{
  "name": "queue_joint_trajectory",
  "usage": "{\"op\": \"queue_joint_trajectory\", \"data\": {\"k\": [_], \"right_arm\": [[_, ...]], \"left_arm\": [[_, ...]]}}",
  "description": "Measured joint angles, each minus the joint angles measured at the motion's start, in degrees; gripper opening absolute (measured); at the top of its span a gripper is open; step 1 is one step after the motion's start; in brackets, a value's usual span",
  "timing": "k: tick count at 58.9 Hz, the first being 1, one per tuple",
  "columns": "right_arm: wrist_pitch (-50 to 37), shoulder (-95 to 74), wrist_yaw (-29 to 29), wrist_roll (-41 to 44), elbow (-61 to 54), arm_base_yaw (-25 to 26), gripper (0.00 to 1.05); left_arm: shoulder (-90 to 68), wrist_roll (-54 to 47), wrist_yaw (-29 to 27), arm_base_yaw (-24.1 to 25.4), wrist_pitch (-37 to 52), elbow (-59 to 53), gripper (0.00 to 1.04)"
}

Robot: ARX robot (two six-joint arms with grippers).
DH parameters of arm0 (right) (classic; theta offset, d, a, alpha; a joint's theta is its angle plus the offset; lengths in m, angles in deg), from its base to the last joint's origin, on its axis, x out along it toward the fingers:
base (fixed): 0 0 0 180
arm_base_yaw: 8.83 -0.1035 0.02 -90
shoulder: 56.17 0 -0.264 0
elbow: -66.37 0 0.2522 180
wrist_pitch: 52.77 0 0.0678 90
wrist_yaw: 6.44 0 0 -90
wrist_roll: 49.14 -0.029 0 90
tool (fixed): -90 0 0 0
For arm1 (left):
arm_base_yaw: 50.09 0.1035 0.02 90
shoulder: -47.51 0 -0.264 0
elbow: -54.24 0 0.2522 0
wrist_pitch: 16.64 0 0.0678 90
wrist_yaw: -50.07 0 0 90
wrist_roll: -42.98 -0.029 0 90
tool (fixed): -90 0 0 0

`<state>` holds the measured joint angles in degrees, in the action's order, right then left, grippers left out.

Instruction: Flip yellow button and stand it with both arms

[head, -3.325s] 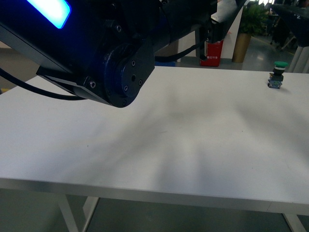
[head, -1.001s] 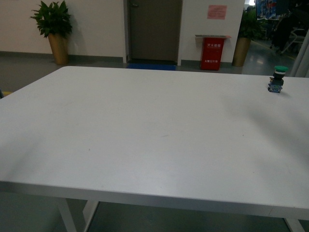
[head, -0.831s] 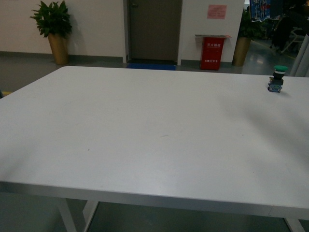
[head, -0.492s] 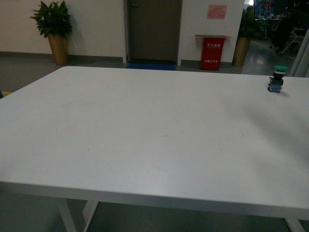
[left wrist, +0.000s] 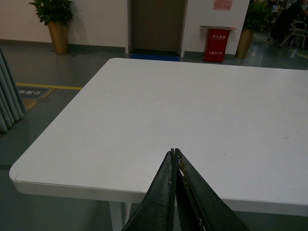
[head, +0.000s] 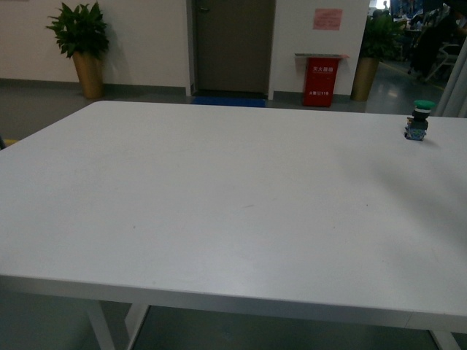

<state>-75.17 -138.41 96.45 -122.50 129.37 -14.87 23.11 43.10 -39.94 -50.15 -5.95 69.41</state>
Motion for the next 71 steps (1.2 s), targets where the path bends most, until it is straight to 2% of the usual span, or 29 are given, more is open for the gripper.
{"op": "queue_joint_trajectory", "data": {"k": [37, 43, 71], "right_arm": [[1.7, 1.3, 0.0, 1.0, 0.1, -0.6, 0.28], [1.8, 1.3, 0.0, 1.1, 0.4, -0.7, 0.28], [1.9, 1.8, -0.2, 1.2, 0.5, -0.9, 0.28]], "left_arm": [[14.7, 0.0, 0.0, 0.0, -14.6, 0.0, 0.04], [22.3, 0.0, 0.0, 0.0, -23.9, 0.0, 0.04], [24.2, 0.0, 0.0, 0.0, -24.4, 0.0, 0.04]]}}
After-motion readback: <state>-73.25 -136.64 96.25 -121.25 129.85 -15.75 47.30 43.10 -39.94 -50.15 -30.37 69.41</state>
